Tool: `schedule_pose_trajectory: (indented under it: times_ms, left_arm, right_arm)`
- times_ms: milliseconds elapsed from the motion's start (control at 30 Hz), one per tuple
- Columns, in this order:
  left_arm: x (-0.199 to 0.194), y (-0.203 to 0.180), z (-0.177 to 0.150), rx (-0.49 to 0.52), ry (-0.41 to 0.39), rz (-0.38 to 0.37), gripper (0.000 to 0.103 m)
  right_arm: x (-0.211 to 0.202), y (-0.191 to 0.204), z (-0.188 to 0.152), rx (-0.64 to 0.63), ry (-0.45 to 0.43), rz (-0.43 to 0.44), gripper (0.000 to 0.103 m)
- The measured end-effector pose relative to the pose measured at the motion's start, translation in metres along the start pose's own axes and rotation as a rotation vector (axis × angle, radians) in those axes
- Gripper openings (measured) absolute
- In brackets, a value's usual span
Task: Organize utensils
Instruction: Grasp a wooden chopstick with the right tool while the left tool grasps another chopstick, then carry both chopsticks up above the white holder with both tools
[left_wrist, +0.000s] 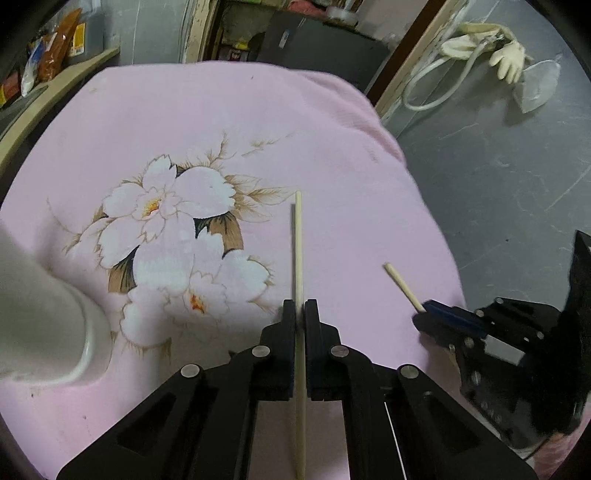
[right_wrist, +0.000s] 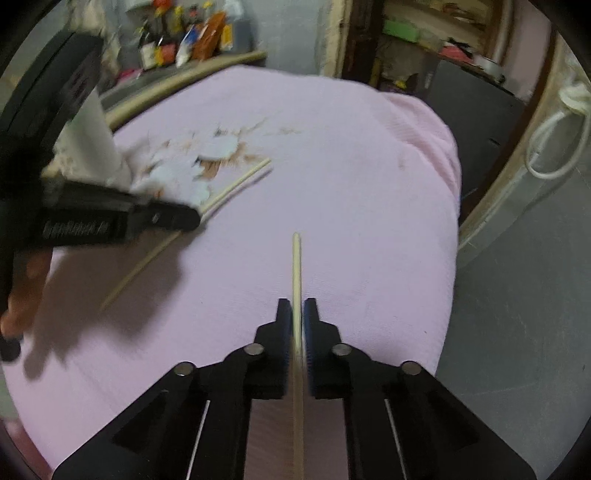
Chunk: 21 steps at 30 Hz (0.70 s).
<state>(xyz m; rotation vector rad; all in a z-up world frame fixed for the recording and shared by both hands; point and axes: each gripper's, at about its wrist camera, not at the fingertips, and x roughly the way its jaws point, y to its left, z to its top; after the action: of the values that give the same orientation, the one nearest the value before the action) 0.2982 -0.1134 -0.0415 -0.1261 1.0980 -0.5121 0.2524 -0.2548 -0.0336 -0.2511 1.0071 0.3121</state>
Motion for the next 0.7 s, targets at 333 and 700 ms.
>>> schedule_pose_trajectory:
  times_ms: [333, 700]
  left_arm:
    - [-0.083, -0.01, -0.038, 0.101, -0.293, -0.002, 0.002]
    - [-0.15, -0.021, -0.064, 0.137, -0.778, 0.067, 0.002]
  right_arm:
    - [-0.053, 0.002, -0.035, 0.176, -0.344, 0.011, 0.003]
    - [-0.126, 0.053, -0.045, 0.213, -0.874, -0.143, 0.003]
